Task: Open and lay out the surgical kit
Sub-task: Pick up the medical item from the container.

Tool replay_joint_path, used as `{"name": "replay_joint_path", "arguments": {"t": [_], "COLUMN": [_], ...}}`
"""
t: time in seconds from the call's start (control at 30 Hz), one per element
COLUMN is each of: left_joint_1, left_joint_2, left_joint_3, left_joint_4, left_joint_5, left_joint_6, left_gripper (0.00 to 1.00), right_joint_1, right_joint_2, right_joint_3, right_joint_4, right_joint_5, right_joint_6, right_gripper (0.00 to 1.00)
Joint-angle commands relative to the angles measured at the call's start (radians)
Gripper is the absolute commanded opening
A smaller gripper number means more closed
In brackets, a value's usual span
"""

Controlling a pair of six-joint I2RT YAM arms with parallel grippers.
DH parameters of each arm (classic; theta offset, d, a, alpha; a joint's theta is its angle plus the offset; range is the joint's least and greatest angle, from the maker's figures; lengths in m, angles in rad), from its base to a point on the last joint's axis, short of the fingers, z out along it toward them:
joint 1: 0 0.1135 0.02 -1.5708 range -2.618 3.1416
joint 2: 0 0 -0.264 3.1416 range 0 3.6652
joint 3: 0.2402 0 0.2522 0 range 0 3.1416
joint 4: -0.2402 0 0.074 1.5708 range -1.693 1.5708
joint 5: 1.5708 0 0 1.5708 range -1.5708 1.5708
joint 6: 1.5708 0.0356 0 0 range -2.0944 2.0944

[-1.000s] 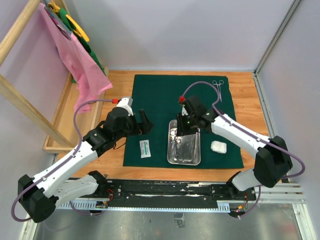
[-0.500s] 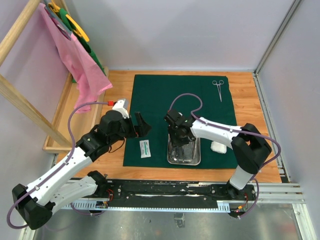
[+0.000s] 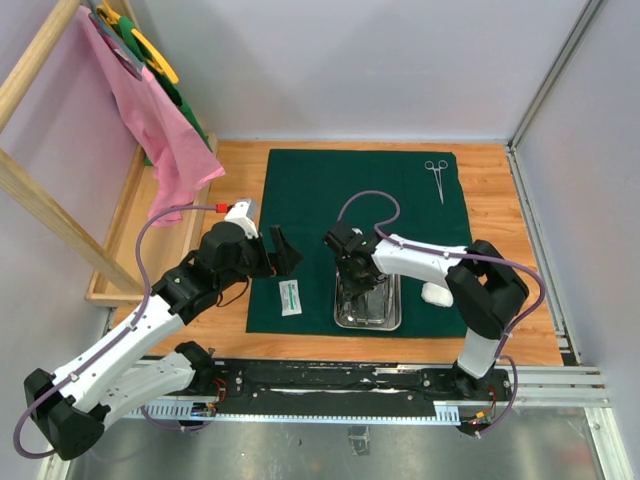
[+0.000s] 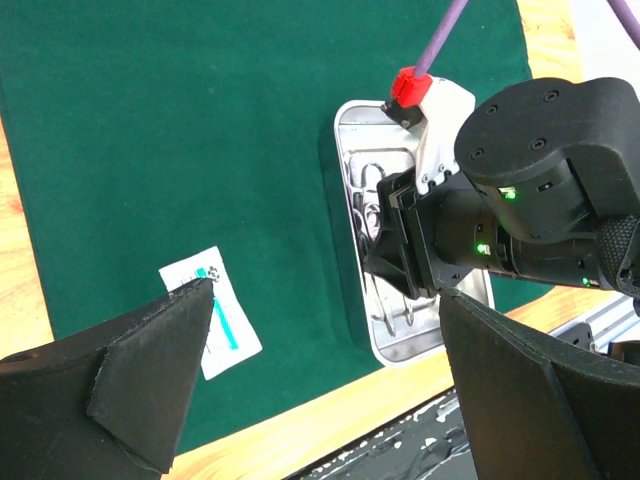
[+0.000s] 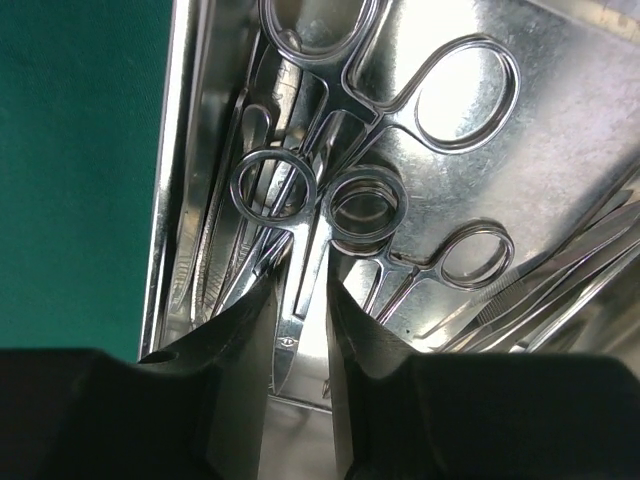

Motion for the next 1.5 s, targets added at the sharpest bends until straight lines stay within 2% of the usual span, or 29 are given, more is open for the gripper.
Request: {"name": "replay_joint_path", "arguments": {"t": [0.0, 0.23, 0.43, 0.63, 1.17, 1.3, 1.47], "left_joint_1": [0.007, 0.007, 0.007, 0.007, 0.007, 0.007, 0.007], "left_joint_2": [-0.016, -0.004, 0.009, 0.015, 0.031, 0.035, 0.058], "left_joint_3": [-0.017, -0.019, -0.019, -0.018, -0.011, -0.010, -0.007], "left_joint_4": [-0.001, 0.004, 0.006, 0.008, 0.006, 0.007, 0.013], "left_joint_5": [-0.005, -0.003, -0.003, -0.010, -0.024, -0.029, -0.037], "left_joint_6": [-0.001, -0.002, -0.002, -0.004, -0.011, -0.014, -0.012], "left_gripper": [0.99, 0.99, 0.99, 0.99, 0.99, 0.99, 0.99], "right_joint_1": [0.012, 0.016, 0.016, 0.017, 0.001, -0.062, -0.210], "right_joint_2": [0.034, 0.094, 0.093, 0.024, -0.127, -0.145, -0.141], "right_joint_3": [0.019, -0.004, -0.017, 0.013, 0.160, 0.192, 0.271], "right_joint_4": [-0.015, 0.001, 0.032, 0.006, -0.110, -0.129, -0.141], "right_joint_5": [0.044, 0.043, 0.021, 0.042, 0.099, 0.092, 0.079], "right_joint_6": [0.007, 0.012, 0.005, -0.023, -0.095, -0.144, -0.259], "right_gripper": [0.25, 0.23, 0.06, 0.01, 0.01, 0.01, 0.02]}}
